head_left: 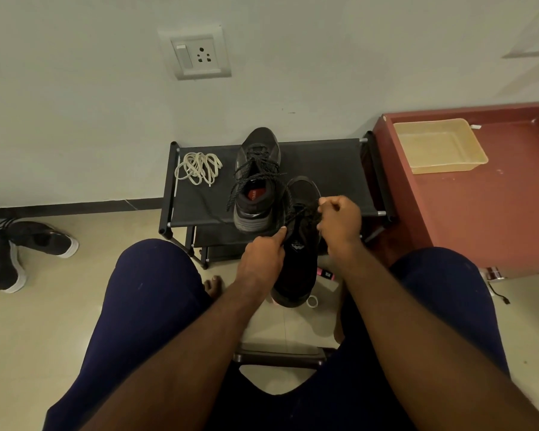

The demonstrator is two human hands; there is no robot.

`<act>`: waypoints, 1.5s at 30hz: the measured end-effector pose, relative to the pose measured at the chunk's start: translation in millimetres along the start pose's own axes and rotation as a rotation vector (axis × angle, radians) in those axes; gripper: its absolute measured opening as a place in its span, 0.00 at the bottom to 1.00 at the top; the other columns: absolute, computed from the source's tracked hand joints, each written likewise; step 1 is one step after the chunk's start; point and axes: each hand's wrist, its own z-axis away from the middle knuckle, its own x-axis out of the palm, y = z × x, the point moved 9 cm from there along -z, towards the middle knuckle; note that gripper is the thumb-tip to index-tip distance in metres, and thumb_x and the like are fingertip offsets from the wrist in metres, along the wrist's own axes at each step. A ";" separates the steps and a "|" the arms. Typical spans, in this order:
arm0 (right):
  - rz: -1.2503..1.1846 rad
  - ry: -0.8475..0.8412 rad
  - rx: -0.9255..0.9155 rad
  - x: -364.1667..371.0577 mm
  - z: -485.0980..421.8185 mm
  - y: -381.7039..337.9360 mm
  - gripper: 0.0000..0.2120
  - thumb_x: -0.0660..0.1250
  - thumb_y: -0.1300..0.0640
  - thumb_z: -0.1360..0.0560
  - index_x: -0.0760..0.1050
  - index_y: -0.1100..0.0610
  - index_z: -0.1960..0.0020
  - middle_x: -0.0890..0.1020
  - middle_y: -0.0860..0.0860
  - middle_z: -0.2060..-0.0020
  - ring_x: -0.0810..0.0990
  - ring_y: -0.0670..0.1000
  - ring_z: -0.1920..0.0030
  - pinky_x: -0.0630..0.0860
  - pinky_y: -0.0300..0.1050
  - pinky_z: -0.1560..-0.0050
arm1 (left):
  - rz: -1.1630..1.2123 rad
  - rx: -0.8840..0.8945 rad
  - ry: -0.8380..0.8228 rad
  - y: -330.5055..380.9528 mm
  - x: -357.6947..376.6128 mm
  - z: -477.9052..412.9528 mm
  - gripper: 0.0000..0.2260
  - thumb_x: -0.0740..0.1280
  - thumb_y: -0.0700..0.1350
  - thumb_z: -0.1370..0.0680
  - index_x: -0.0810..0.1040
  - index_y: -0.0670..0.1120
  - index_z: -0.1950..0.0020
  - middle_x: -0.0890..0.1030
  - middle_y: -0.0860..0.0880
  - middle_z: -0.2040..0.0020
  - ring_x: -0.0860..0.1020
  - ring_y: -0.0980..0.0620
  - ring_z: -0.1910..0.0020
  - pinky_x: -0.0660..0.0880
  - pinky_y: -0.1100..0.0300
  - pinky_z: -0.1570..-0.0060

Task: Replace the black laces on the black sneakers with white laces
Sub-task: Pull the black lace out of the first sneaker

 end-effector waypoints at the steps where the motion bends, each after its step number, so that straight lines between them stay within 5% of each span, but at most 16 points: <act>1: -0.194 0.012 0.163 -5.1 -2.3 9.6 0.04 0.63 0.60 0.19 0.76 0.58 0.50 0.79 0.52 0.61 0.73 0.46 0.72 0.70 0.39 0.76 | -0.008 -0.004 0.004 -0.3 -0.6 0.2 0.22 0.59 0.44 0.17 0.64 0.54 0.23 0.81 0.42 0.44 0.79 0.42 0.46 0.77 0.48 0.46; 4: -0.136 -0.099 0.308 -14.4 -9.1 17.5 0.05 0.64 0.57 0.18 0.74 0.59 0.50 0.79 0.54 0.61 0.71 0.47 0.73 0.67 0.39 0.76 | -0.007 -0.010 0.006 -0.4 -1.3 0.7 0.22 0.59 0.45 0.17 0.64 0.54 0.23 0.81 0.42 0.45 0.79 0.42 0.47 0.77 0.49 0.48; 7: 0.455 -0.033 -0.031 -25.5 -14.4 0.7 0.13 0.68 0.52 0.22 0.76 0.57 0.41 0.82 0.56 0.46 0.81 0.55 0.53 0.78 0.49 0.53 | 0.003 -0.001 0.012 0.7 -1.9 0.7 0.22 0.59 0.44 0.17 0.65 0.54 0.23 0.81 0.41 0.44 0.79 0.42 0.46 0.77 0.49 0.46; 9: 0.607 -0.021 -0.341 -10.5 -4.0 -23.6 0.18 0.69 0.51 0.22 0.75 0.56 0.35 0.78 0.55 0.40 0.76 0.57 0.39 0.74 0.53 0.39 | 0.009 0.007 0.016 1.2 -2.1 0.5 0.22 0.59 0.44 0.18 0.65 0.53 0.23 0.81 0.42 0.43 0.79 0.42 0.45 0.78 0.48 0.45; 14: 0.837 -0.343 -0.604 50.0 24.1 -28.4 0.21 0.64 0.56 0.20 0.70 0.53 0.27 0.73 0.51 0.30 0.67 0.54 0.29 0.67 0.57 0.32 | 0.004 0.014 0.008 0.9 0.0 -0.2 0.22 0.59 0.44 0.18 0.65 0.53 0.23 0.81 0.41 0.43 0.79 0.41 0.46 0.78 0.47 0.46; 20: 0.842 -0.332 -0.506 47.5 24.5 -21.3 0.21 0.63 0.58 0.19 0.70 0.55 0.27 0.72 0.55 0.36 0.77 0.58 0.41 0.76 0.55 0.41 | -0.009 0.002 -0.009 -1.3 1.8 0.3 0.22 0.59 0.44 0.18 0.64 0.54 0.23 0.81 0.41 0.43 0.79 0.41 0.46 0.78 0.47 0.47; 25: 0.814 -0.286 -0.481 41.0 23.1 -23.1 0.19 0.61 0.57 0.18 0.70 0.55 0.28 0.78 0.55 0.38 0.78 0.57 0.39 0.75 0.54 0.39 | -0.010 0.003 -0.012 -1.2 2.5 -0.9 0.22 0.59 0.44 0.18 0.64 0.54 0.23 0.81 0.41 0.43 0.79 0.41 0.46 0.78 0.47 0.46; 29: 0.268 -0.194 -0.260 24.7 14.3 -21.7 0.18 0.60 0.65 0.19 0.73 0.57 0.31 0.84 0.53 0.51 0.81 0.48 0.49 0.77 0.46 0.40 | -0.011 0.010 0.001 -0.5 1.1 -0.4 0.22 0.59 0.44 0.18 0.65 0.54 0.23 0.81 0.41 0.42 0.79 0.40 0.45 0.77 0.47 0.45; 33: -0.290 -0.288 0.037 20.5 5.9 -18.8 0.14 0.64 0.67 0.21 0.75 0.64 0.36 0.80 0.54 0.61 0.77 0.48 0.67 0.76 0.39 0.63 | -0.019 0.009 0.011 0.2 0.0 0.6 0.22 0.59 0.45 0.18 0.65 0.54 0.23 0.81 0.41 0.44 0.79 0.41 0.46 0.78 0.48 0.48; 38: 0.864 -0.438 -0.383 30.4 2.2 -19.9 0.09 0.71 0.51 0.24 0.82 0.55 0.48 0.84 0.50 0.55 0.81 0.50 0.52 0.78 0.45 0.51 | -0.038 0.010 0.001 1.0 0.9 0.5 0.22 0.59 0.45 0.17 0.64 0.54 0.23 0.81 0.41 0.44 0.79 0.41 0.47 0.78 0.48 0.48; 42: 0.802 -0.393 -0.426 34.0 4.7 -20.2 0.06 0.68 0.53 0.21 0.81 0.54 0.53 0.84 0.50 0.58 0.81 0.50 0.55 0.77 0.47 0.52 | -0.022 0.007 0.010 1.2 -0.1 1.6 0.22 0.59 0.44 0.18 0.64 0.53 0.23 0.81 0.41 0.44 0.79 0.41 0.46 0.78 0.48 0.47; 45: 0.338 -0.199 -0.281 12.1 -3.0 -25.2 0.07 0.67 0.57 0.21 0.80 0.59 0.55 0.82 0.50 0.60 0.81 0.49 0.59 0.76 0.45 0.56 | -0.007 0.007 0.013 2.0 -2.0 2.2 0.22 0.59 0.44 0.18 0.65 0.53 0.23 0.81 0.41 0.44 0.79 0.41 0.46 0.78 0.48 0.46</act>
